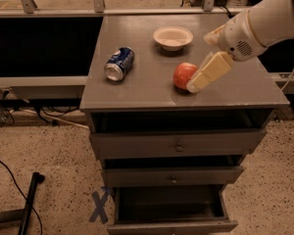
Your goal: Place apple into bottom drawer
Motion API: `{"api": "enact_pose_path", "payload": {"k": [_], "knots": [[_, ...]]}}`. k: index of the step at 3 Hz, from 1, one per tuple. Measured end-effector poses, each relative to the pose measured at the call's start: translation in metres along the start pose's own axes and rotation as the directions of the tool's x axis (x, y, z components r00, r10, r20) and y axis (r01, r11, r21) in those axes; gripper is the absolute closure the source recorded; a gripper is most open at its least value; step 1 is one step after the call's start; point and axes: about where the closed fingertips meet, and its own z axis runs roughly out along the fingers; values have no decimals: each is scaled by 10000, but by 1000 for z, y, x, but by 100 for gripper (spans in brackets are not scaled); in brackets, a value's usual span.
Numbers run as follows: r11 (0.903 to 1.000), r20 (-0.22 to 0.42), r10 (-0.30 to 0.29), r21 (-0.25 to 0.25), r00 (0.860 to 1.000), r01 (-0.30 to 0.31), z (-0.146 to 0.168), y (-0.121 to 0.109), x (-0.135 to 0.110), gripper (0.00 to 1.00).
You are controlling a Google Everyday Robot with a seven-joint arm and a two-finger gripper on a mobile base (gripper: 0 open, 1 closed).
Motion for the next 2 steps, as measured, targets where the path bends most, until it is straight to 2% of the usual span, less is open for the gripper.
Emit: {"api": "enact_pose_path", "payload": {"k": [1, 2], "knots": [[9988, -104, 486, -96, 9988, -487, 19, -5, 18, 0], [9974, 44, 706, -148, 9975, -705, 35, -18, 36, 0]]}}
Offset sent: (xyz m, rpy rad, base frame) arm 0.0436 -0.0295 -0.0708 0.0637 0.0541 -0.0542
